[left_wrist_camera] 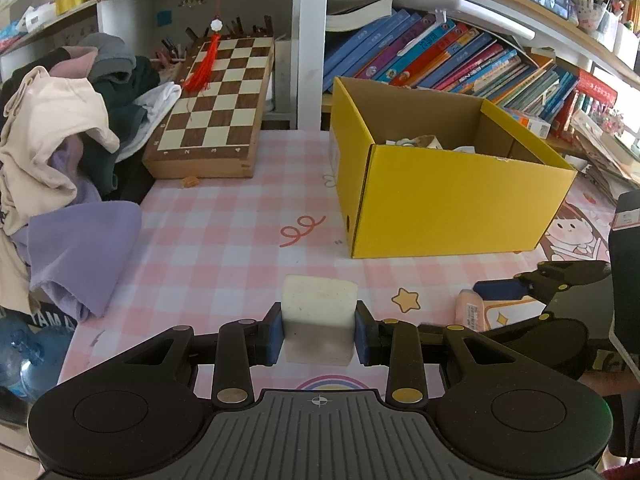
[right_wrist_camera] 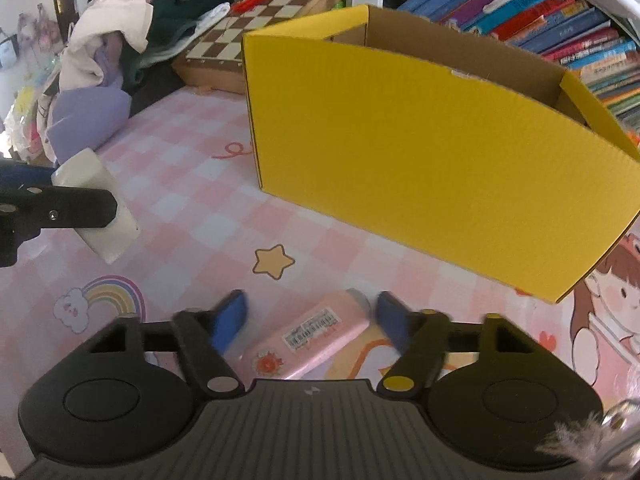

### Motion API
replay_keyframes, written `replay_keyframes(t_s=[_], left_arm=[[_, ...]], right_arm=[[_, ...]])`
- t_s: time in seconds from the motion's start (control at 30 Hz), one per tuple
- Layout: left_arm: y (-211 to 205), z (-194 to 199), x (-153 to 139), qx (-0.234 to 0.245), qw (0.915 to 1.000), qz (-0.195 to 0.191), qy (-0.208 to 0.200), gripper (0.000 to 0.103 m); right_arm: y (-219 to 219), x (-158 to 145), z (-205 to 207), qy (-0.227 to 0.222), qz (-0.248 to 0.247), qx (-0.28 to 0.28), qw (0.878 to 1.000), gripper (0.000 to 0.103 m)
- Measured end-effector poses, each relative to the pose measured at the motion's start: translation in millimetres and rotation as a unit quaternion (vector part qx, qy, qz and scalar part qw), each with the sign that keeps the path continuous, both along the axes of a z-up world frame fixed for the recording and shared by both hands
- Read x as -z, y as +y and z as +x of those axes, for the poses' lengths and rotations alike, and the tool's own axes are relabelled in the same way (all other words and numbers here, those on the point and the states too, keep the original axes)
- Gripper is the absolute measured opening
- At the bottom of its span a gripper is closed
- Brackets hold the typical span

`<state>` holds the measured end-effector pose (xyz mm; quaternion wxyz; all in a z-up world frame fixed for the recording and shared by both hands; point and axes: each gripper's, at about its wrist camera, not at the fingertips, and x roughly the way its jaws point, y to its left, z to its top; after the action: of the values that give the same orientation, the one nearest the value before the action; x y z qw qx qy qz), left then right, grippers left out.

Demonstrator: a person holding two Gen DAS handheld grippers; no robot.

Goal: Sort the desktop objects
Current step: 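Lift the white cube with the left gripper while the right gripper grasps the pink eraser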

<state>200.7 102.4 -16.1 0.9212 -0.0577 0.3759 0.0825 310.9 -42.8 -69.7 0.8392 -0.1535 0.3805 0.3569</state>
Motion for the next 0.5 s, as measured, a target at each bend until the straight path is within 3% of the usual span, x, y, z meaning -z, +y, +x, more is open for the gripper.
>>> replay_keyframes(t_s=[0.03,0.1,0.2,0.4,0.5], left_arm=[[-0.1,-0.3,-0.5,0.0,1.0,0.0,-0.001,0.033],[-0.6,-0.8,-1.1,0.0,1.0,0.0,-0.002,0.033],[-2.2,-1.5,-1.8,0.001,1.0,0.0,-0.004,0.033],[-5.4,-5.2,-5.9,0.003,0.9999,0.0,-0.012,0.033],[-6.6,-7.4,-6.5,0.002,0.9999,-0.002,-0.013,0.033]], right_arm=[[0.3,-0.8,-0.6,-0.001,0.001,-0.004,1.0,0.04],[0.0,-2.0,-1.4,0.0,0.002,-0.007,1.0,0.034],[-3.2,-3.6,-1.6,0.007,0.006,-0.002,1.0,0.033],[-20.3,-11.6,-3.0,0.014,0.028,0.02,0.999,0.068],[-29.2,-15.2,-4.8,0.009,0.034,0.032,0.999,0.073]])
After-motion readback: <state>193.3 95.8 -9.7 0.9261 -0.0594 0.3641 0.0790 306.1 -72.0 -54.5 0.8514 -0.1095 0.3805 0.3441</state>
